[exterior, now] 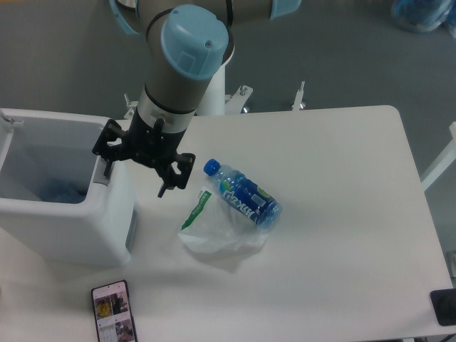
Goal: Open the trash can
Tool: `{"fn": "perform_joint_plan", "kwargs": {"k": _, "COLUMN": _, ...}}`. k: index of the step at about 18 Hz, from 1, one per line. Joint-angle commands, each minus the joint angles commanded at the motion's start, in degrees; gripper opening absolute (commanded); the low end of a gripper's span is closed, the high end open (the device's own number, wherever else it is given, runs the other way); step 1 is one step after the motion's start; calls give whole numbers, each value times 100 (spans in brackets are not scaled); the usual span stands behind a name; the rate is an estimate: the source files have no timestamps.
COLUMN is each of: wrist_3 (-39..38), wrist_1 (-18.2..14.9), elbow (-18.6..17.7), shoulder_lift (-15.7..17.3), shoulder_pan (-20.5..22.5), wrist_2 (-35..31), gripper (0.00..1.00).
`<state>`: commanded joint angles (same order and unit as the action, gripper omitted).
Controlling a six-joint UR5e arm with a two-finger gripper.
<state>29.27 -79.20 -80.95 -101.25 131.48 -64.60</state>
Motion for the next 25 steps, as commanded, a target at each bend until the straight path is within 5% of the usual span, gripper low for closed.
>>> {"fn": "perform_joint_plan", "kwargs": {"k": 7, "wrist_3": 70, "wrist_1": 414, "elbow": -17, "shoulder_lift": 0, "shoulder_pan": 254, "wrist_2": -350, "gripper": 100}}
{"fn": "perform_joint_plan", "kwargs": {"k": 15, "wrist_3": 1493, "wrist_1": 537, "elbow": -465, "shoulder_lift": -176, "shoulder_pan": 1141, "wrist_2": -1300, "gripper": 100}}
{"fn": "perform_joint_plan", "kwargs": {"k": 21, "wrist_3": 2591, "wrist_1": 1047, "elbow": -439, "shoulder_lift": -668, "shoulder_pan": 1502, "wrist_2": -1668, "gripper": 100}}
{"fn": "perform_joint_plan", "kwargs": {"k": 25, "wrist_3": 3101, "wrist_1": 1047, "elbow": -448, "shoulder_lift": -729, "shoulder_pan": 1704, "wrist_2": -2074, "gripper": 100}}
